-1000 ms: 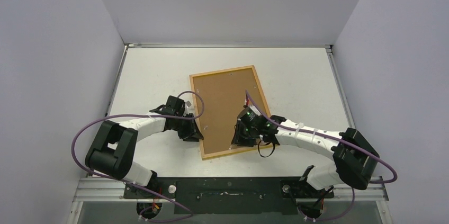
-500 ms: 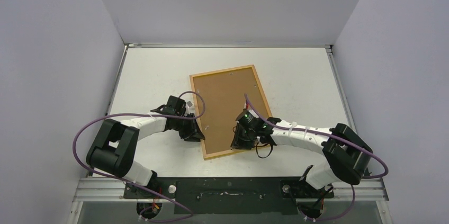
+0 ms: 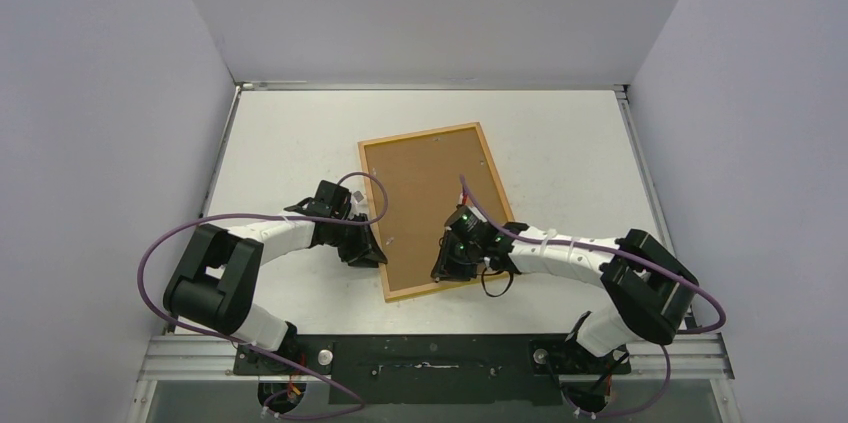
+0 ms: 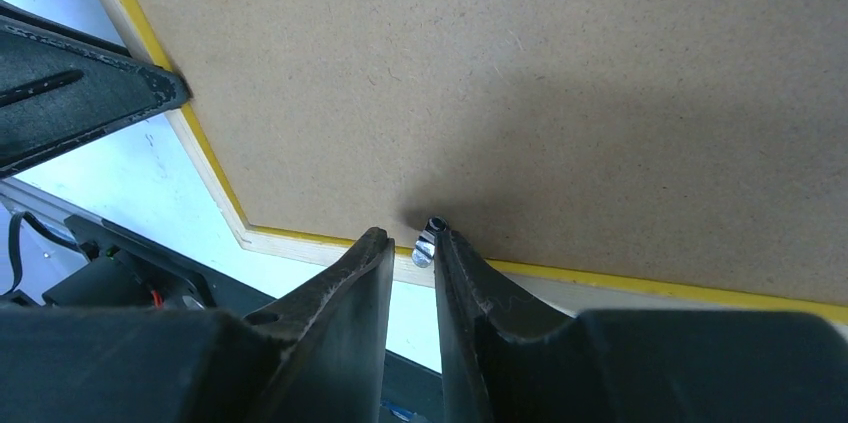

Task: Put the photo into the frame

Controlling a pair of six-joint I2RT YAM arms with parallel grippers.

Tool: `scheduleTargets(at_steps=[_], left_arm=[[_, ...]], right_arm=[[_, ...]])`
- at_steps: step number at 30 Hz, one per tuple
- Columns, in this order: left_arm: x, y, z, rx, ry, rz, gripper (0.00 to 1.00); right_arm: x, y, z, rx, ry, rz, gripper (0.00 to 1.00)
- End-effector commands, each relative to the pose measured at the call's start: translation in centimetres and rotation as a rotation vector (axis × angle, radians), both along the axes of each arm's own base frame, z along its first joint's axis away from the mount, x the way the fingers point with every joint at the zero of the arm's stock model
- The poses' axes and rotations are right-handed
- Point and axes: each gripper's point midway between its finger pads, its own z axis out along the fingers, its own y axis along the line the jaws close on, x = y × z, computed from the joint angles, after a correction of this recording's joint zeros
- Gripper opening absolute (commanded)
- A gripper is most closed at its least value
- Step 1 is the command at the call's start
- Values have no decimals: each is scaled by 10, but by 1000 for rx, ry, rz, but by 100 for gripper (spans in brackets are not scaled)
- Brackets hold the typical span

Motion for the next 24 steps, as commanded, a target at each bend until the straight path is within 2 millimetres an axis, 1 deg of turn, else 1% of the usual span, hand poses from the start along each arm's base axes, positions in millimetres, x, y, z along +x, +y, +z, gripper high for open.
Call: scheduleTargets(at_steps=[1,7,12,16,24], left_arm=[[-11,11,-22,79,26,-16,21],[-13,11,-21,71,23,-17,21],[-13,9,-19,58,22,-20,21],[-10,7,-18,53,17,-21,21],[-9,3,-17,33,17,-28,21]], right_arm=[[-2,11,-1,69,13,-8,24],[-1,15,1,124,16,-48,24],[3,14,7,156,21,-136,24],[8,12,14,192,16,-222,24],[9,19,21,278,25,-277,24]])
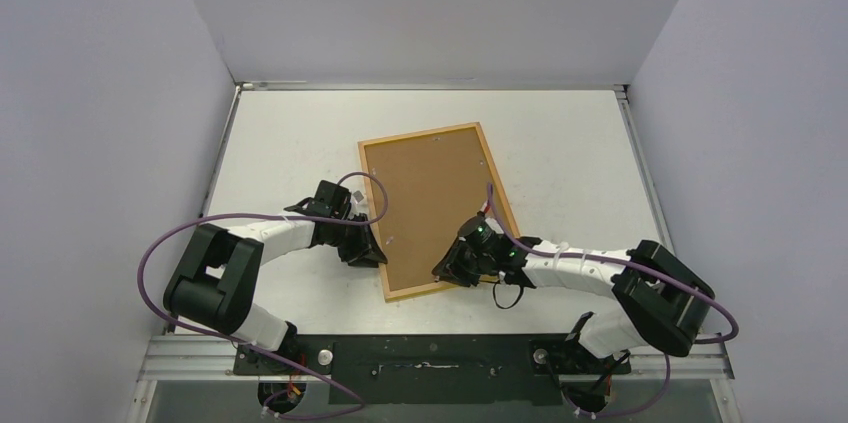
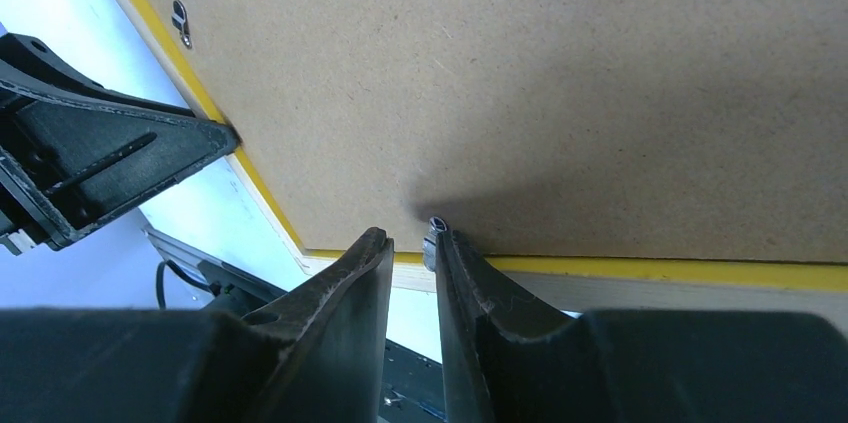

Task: Put the photo into the frame

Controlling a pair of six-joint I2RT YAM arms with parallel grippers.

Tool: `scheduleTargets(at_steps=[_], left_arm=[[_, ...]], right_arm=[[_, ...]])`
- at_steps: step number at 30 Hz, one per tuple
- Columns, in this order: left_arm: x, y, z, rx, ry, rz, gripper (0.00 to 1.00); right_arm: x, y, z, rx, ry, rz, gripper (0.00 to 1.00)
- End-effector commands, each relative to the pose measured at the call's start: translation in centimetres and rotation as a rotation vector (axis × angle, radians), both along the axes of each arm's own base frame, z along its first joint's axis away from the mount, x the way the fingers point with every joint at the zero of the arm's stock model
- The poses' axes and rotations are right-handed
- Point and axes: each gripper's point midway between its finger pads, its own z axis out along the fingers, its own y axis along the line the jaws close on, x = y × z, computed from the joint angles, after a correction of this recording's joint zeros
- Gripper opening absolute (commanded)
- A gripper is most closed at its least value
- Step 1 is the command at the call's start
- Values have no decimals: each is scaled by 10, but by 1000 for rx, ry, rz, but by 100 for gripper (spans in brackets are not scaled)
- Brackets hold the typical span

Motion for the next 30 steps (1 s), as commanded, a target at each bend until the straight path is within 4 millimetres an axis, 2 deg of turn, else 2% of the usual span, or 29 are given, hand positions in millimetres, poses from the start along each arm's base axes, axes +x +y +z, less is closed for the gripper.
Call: scheduleTargets(at_steps=[1,14,20,25,28,30], left_arm=[[-8,2,-16,28,16,-30,21],[-6,-11,-12,-17,6,-57,21],[-5,-6,-13,21,-4,-47,21],[0,-4,-11,45,-10,-34,25],[5,0,-8,68,-27,-17,29],[8,2,-5,83,-43,-10,31]], right_arm=[[7,22,23,139,-41,-46,24],[8,30,33,302,1,-195,23],[14,27,46,230,-75,-153,24],[24,4,62,95,-165,-118,29],[40,-30,69,-33,-218,-134,35],[52,-61,72,-134,-234,-152,42]])
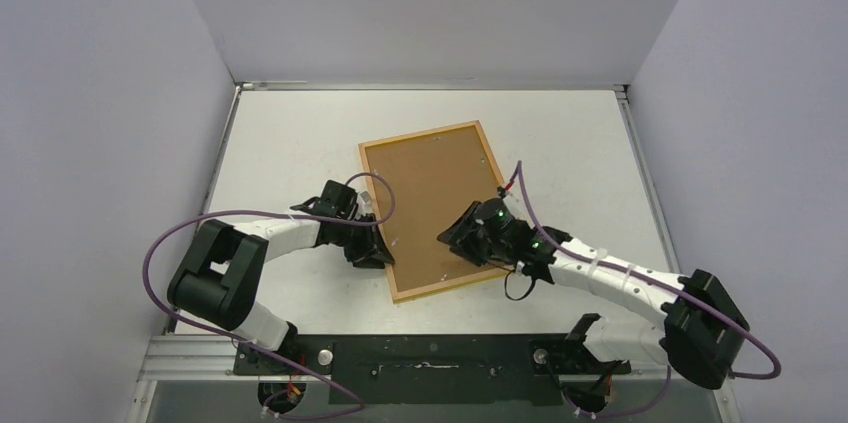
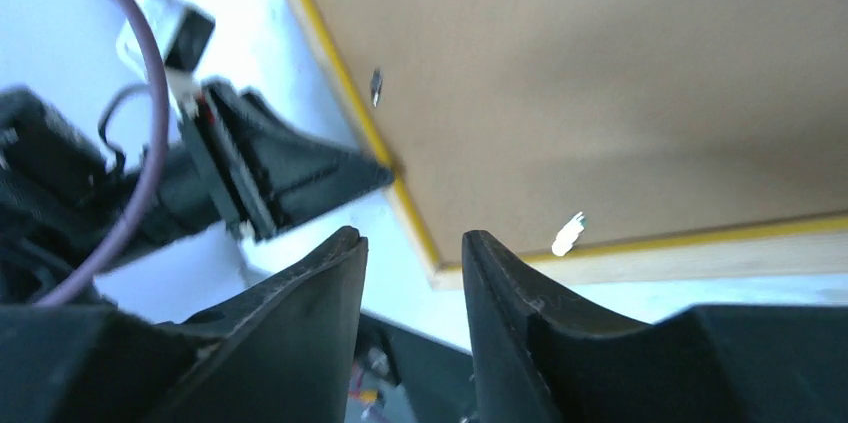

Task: Put the photo into the frame

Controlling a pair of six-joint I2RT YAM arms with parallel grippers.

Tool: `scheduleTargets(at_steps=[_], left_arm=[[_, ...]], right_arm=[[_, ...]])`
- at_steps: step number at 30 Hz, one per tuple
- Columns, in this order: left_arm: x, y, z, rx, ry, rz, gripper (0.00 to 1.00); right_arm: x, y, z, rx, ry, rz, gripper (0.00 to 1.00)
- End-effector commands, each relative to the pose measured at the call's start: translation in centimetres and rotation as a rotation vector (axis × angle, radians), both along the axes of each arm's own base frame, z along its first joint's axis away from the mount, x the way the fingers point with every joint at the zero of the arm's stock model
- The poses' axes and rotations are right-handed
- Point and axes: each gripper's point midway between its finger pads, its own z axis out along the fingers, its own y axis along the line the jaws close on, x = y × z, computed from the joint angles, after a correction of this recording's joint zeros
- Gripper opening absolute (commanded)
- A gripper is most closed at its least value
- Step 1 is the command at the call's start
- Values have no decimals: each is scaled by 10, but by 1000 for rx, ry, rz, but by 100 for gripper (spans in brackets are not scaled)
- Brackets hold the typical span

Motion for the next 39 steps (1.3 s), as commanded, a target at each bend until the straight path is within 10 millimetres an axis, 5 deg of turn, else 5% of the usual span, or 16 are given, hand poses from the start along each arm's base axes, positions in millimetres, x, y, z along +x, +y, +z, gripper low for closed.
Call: scheduleTargets(at_steps=[1,6,9,17,27,33,39], left_arm=[[13,16,-4,122,-64,28,33],[28,21,4,154,-121,44,45],[39,26,4,180,-144,55,47],[80,29,9,159,-212,98,61],[120,26,-5,195,-200,120,56],[137,24,-5,193,-212,116,54],[154,20,-4,177,-219,88,53]], right_arm=[[31,-79,9,-290,-76,-65,46],[59,-160,24,-581,-124,-102,70],[68,-181,19,-633,-86,-92,74],[90,-155,1,-532,-51,5,75],[115,-188,-36,-656,15,23,82],[105,-158,-60,-510,54,208,82],[87,-129,-46,-393,2,274,81]])
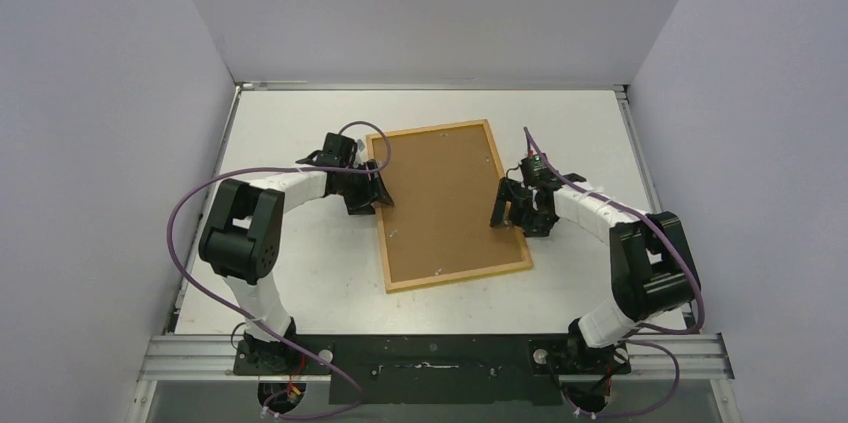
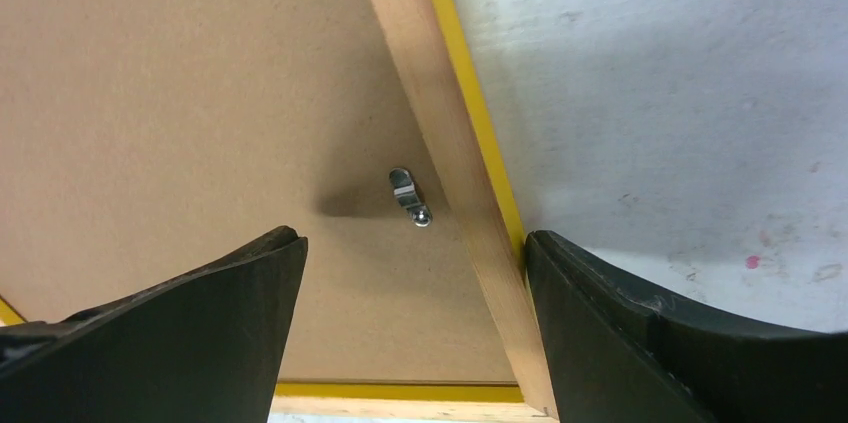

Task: Put the photo into the frame

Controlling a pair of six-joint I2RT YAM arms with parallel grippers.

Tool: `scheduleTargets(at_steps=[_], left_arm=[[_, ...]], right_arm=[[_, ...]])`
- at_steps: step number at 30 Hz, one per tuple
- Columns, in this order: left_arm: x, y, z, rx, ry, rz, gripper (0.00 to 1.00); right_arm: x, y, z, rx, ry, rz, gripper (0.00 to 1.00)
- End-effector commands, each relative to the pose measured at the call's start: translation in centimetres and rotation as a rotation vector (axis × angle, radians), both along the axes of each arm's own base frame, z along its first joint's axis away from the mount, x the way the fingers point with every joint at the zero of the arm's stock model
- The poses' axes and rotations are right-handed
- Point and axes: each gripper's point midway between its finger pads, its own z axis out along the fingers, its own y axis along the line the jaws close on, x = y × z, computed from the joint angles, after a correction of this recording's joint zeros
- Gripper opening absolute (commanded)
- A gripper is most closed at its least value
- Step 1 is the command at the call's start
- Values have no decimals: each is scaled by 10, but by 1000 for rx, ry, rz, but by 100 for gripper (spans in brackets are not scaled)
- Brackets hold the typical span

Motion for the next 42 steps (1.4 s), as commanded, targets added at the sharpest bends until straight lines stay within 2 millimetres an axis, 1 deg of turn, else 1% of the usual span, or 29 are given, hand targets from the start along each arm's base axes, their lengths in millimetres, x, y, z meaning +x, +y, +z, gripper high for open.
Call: scheduleTargets(at_steps=[1,7,10,13,15,17,18,19,21,22,23,24,26,27,28,29,31,34,37,38,42], left_arm=[[19,8,-14,48,-17,-22,53],[33,8,-19,39,6,-52,52],[40,10,-19,39,3,-51,52],[49,17,-15,48,-19,-33,53],[55,23,-5,72,-65,-23,54],[57,31,7,105,-92,-11,56],[56,36,12,120,-99,-6,57],[52,41,17,137,-98,2,58],[41,47,26,150,-99,9,59],[34,49,31,151,-98,12,60],[22,52,29,151,-83,14,61],[13,52,35,142,-88,14,61],[-6,53,39,128,-79,12,61],[-15,52,41,116,-78,6,61],[-23,52,42,104,-78,-3,61],[-31,50,42,92,-75,-19,61],[-46,49,39,84,-70,-50,61],[-60,48,30,81,-52,-81,60],[-68,42,22,63,-28,-111,58],[-70,42,18,65,-14,-113,57],[-73,42,5,81,17,-109,55]], right_arm=[[-7,40,29,155,-86,109,81],[-41,68,44,197,-116,200,81],[-53,70,48,194,-116,220,81],[-59,63,45,170,-102,198,81],[-58,48,46,98,-105,144,82],[-53,33,57,28,-145,94,82],[-50,29,65,11,-169,81,82],[-46,30,72,16,-196,91,82],[-37,49,89,81,-251,146,80],[-33,62,93,115,-264,182,79],[-30,75,96,147,-269,215,77],[-28,90,96,171,-270,254,75],[-25,120,95,194,-269,335,72],[-26,135,90,193,-257,375,70],[-26,149,86,193,-245,410,67],[-26,167,87,205,-241,451,61],[-32,196,76,213,-208,525,53],[-43,230,62,224,-167,620,42],[-51,247,51,224,-134,688,38],[-53,250,46,218,-116,702,37],[-61,252,36,226,-69,741,34]])
